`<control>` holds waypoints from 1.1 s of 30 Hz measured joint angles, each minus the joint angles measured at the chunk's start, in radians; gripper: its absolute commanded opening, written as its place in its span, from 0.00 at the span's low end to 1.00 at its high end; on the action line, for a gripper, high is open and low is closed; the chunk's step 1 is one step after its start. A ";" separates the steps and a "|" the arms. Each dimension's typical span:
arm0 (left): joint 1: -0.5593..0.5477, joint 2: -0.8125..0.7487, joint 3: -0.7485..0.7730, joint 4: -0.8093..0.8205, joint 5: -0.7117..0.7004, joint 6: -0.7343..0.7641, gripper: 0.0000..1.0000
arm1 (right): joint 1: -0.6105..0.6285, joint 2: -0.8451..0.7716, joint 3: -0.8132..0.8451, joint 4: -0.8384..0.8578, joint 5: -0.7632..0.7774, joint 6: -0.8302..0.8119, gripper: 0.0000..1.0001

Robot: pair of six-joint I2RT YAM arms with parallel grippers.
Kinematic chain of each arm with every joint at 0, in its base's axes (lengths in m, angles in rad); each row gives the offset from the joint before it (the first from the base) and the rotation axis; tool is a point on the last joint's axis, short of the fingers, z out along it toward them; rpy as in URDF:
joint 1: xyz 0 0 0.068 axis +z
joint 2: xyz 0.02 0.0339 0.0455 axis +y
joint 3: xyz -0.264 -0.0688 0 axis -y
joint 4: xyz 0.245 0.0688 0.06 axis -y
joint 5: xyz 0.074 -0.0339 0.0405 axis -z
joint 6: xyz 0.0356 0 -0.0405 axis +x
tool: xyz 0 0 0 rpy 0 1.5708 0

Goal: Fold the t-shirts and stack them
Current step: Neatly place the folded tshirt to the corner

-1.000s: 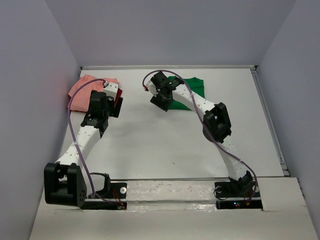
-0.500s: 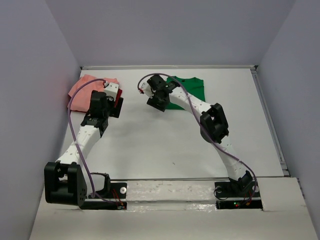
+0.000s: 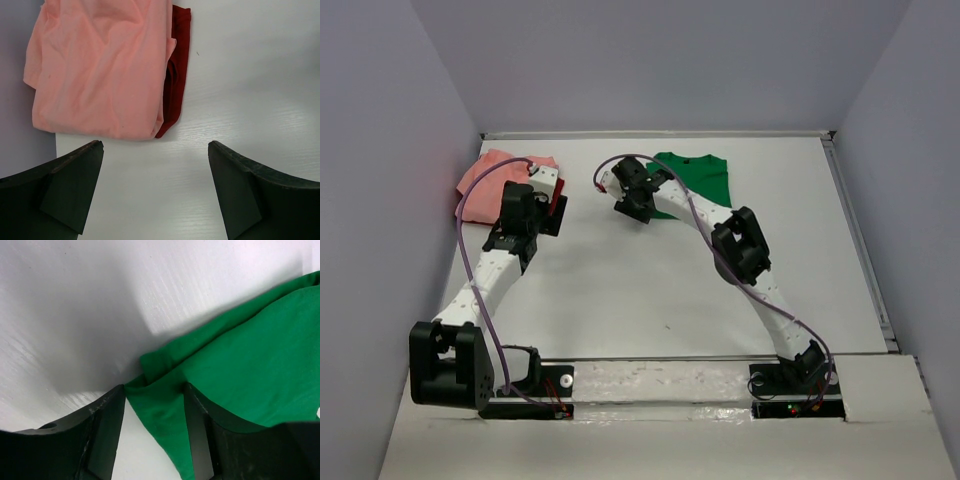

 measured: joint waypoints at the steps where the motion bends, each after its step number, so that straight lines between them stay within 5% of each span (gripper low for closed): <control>1: 0.000 0.001 0.000 0.000 0.000 0.000 0.99 | 0.000 0.002 0.000 0.003 0.001 0.000 0.42; 12: 0.000 0.006 0.000 -0.008 0.029 -0.012 0.99 | -0.003 0.001 -0.057 0.078 0.052 -0.002 0.19; 15: 0.000 0.006 0.000 -0.015 0.045 -0.017 0.99 | -0.009 -0.009 -0.081 0.096 0.063 -0.004 0.00; 25: 0.038 0.097 0.044 -0.061 0.288 -0.095 0.99 | -0.027 -0.133 -0.272 0.109 0.051 0.008 0.00; 33: 0.053 0.431 0.174 -0.107 0.644 -0.212 0.99 | -0.034 -0.236 -0.362 0.064 -0.024 0.038 0.00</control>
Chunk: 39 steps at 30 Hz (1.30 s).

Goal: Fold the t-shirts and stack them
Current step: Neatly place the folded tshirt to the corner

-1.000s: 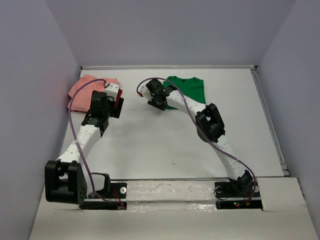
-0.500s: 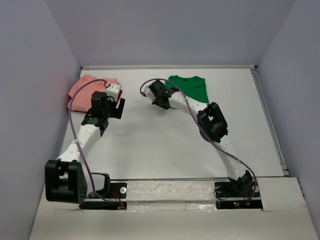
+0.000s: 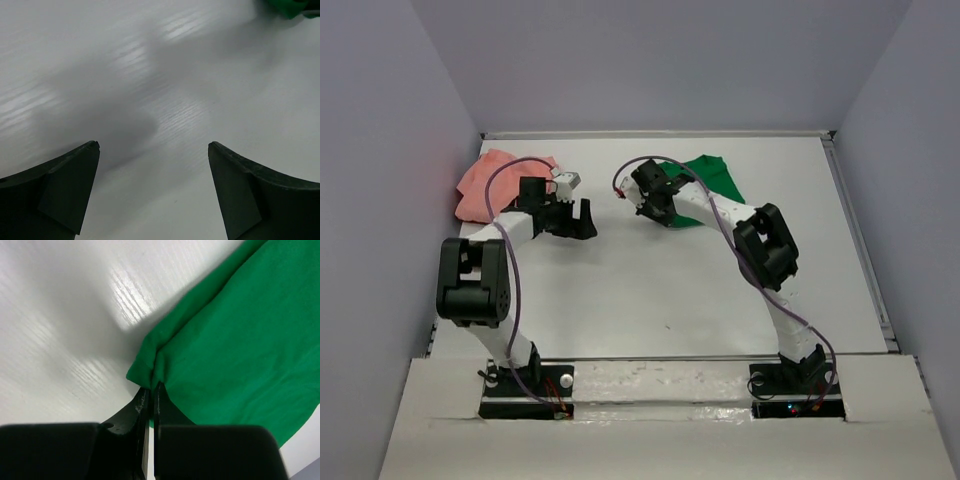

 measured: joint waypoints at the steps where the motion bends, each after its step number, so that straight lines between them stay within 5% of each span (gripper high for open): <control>1: 0.000 0.030 0.015 -0.001 0.037 -0.015 0.99 | 0.000 -0.011 -0.007 -0.002 -0.009 0.003 0.00; 7: 0.006 0.272 0.182 0.062 0.252 -0.220 0.99 | 0.000 -0.044 -0.050 -0.003 -0.037 0.013 0.00; 17: 0.003 0.341 0.264 0.320 0.384 -0.616 0.99 | 0.001 -0.053 -0.084 -0.003 -0.071 0.024 0.00; 39: -0.121 0.560 0.307 0.573 0.442 -1.073 0.99 | 0.088 -0.052 0.085 -0.073 -0.082 0.031 0.00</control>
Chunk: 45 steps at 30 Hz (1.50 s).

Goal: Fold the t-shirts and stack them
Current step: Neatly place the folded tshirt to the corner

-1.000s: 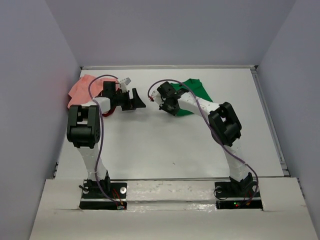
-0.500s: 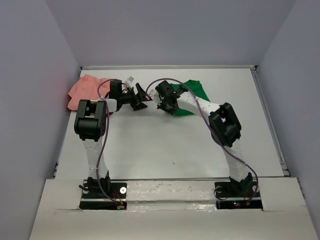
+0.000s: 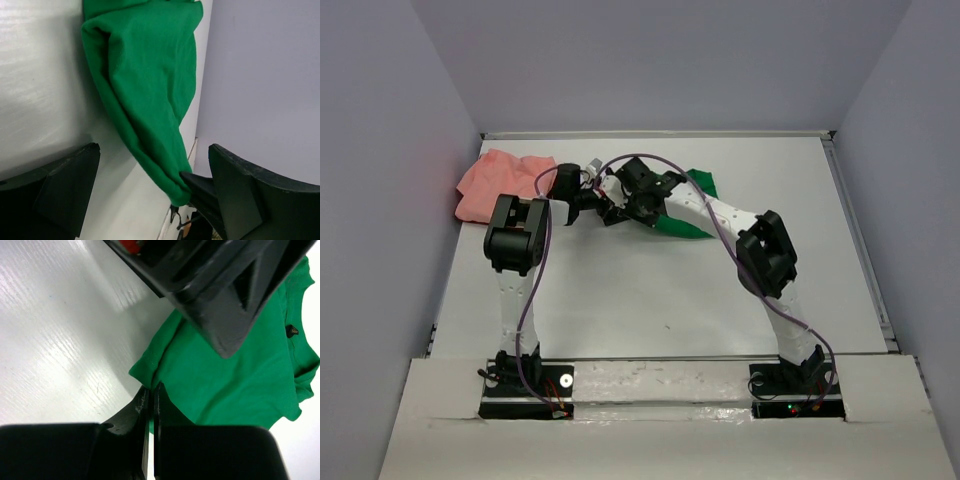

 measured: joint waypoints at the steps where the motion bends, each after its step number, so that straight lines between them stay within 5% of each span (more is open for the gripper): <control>1: 0.000 0.002 0.005 0.008 -0.001 -0.013 0.99 | 0.000 0.002 0.003 -0.003 0.000 0.000 0.00; 19: -0.054 0.017 0.023 0.064 -0.010 -0.113 0.99 | 0.018 0.043 0.054 -0.028 0.035 0.000 0.00; 45: -0.071 0.008 0.053 -0.129 -0.053 0.048 0.99 | 0.019 0.043 0.063 -0.021 0.137 -0.012 0.00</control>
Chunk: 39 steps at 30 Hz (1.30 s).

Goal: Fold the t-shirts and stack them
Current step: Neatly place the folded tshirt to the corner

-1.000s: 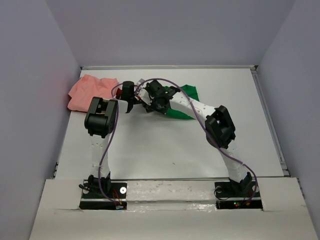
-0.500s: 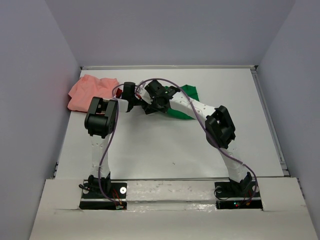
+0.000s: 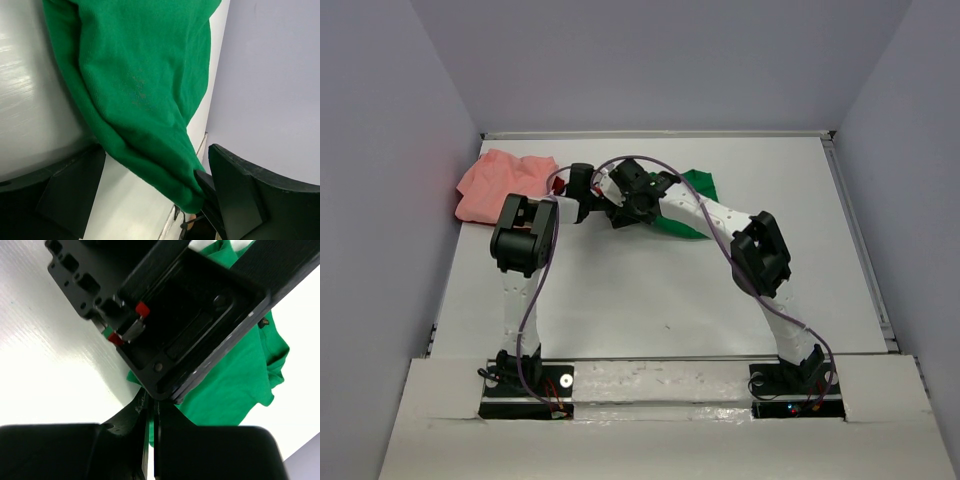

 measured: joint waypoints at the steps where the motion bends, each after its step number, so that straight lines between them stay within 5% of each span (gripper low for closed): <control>1: -0.002 0.000 0.001 0.000 -0.002 -0.001 0.99 | 0.000 0.000 0.004 -0.002 0.000 0.000 0.00; 27: -0.041 0.092 0.123 -0.008 0.010 -0.014 0.90 | 0.001 0.000 0.037 -0.007 0.006 0.000 0.00; 36: -0.045 0.112 0.177 -0.085 -0.023 0.038 0.71 | 0.018 -0.001 0.033 -0.013 0.023 0.000 0.00; 39: -0.045 0.116 0.182 -0.106 -0.043 0.060 0.47 | 0.018 -0.001 0.033 -0.013 0.029 0.000 0.00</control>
